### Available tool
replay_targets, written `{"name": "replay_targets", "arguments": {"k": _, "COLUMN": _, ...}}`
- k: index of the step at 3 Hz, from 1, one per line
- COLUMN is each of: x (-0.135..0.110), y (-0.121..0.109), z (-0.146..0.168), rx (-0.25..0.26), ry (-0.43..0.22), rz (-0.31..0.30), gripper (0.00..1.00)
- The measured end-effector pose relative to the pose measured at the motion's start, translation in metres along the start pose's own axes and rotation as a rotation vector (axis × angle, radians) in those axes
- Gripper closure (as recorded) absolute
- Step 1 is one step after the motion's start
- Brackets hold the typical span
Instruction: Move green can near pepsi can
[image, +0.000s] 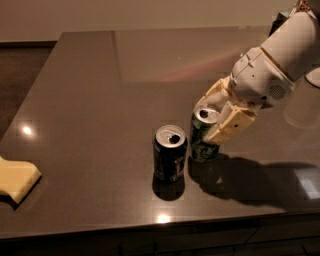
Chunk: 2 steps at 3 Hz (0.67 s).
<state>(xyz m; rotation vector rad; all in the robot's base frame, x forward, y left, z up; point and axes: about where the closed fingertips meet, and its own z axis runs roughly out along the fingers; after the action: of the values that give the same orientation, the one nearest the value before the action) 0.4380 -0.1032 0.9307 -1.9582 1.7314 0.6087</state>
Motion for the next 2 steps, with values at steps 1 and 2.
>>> {"name": "replay_targets", "arguments": {"k": 1, "x": 0.0061, "y": 0.0064, "z": 0.0123, "rx": -0.029, "ry": 0.005, "rz": -0.038, "gripper": 0.48}}
{"name": "replay_targets", "arguments": {"k": 2, "x": 0.0095, "y": 0.0081, "z": 0.0173, "rx": -0.041, "ry": 0.006, "rz": -0.051, "gripper": 0.25}}
